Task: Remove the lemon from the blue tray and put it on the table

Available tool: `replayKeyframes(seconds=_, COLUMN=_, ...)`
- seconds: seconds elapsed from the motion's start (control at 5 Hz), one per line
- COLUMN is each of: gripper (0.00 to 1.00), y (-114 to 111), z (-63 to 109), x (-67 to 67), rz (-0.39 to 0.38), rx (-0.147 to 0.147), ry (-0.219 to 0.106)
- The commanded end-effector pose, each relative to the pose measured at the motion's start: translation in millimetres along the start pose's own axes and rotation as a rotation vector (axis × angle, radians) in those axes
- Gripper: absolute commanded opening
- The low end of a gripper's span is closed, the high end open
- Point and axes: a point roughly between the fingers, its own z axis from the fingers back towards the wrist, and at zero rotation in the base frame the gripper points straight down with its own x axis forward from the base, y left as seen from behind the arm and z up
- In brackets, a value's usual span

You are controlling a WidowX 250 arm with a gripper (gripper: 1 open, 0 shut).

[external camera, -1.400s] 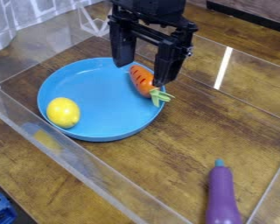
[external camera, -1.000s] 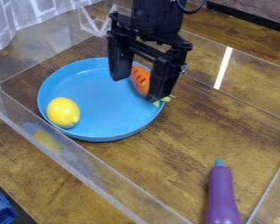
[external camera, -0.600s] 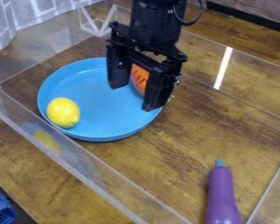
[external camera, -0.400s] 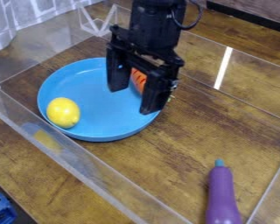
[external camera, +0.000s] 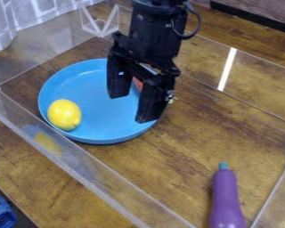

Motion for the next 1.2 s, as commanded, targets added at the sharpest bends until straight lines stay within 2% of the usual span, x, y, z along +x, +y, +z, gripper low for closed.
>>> replayKeyframes(seconds=0.0, gripper=1.0, y=9, z=4.7, x=-1.8, rz=-0.011, rx=0.006, ry=-0.017)
replayKeyframes(seconds=1.0, gripper=1.0, y=30, z=-9.0, x=-15.2, rz=-0.18, rx=0.028, ry=0.05)
